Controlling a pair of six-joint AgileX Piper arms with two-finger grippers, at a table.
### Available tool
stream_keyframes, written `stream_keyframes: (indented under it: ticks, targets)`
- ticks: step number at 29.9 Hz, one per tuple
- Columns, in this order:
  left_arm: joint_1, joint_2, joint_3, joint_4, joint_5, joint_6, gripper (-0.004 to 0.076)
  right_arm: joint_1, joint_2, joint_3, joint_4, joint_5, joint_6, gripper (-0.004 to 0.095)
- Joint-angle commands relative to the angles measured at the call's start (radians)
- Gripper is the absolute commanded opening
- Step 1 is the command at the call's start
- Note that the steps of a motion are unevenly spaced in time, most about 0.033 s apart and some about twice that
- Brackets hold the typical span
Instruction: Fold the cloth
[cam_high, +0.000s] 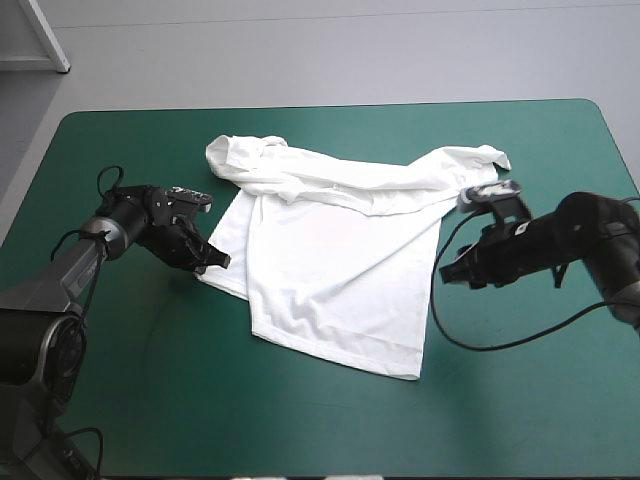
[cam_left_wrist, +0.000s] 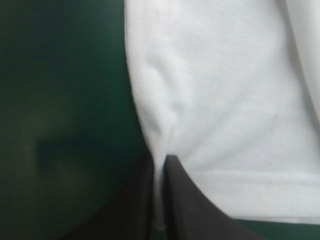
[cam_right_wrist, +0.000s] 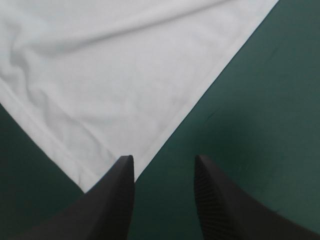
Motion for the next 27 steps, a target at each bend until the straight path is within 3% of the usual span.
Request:
stream_keyframes:
  ticks: [1, 4, 11, 18, 27]
  targets:
    - [-0.007, 0.009, 0.018, 0.012, -0.016, -0.008, 0.0019, 0.141, -0.029, 0.061, -0.110, -0.070, 0.104, 0.0373]
    - [-0.007, 0.009, 0.018, 0.008, -0.016, -0.008, 0.0019, 0.262, -0.029, 0.119, -0.200, -0.120, 0.242, 0.0373]
    - [-0.007, 0.007, 0.018, -0.060, -0.044, -0.008, 0.0019, 0.373, -0.043, 0.179, -0.108, -0.261, 0.434, 0.0374]
    - [-0.007, 0.007, 0.018, -0.090, -0.077, -0.003, 0.0019, 0.403, -0.043, 0.334, -0.087, -0.361, 0.466, 0.0386]
    - [-0.007, 0.007, 0.018, -0.085, -0.084, -0.003, 0.0019, 0.405, -0.031, 0.452, -0.039, -0.453, 0.465, 0.0564]
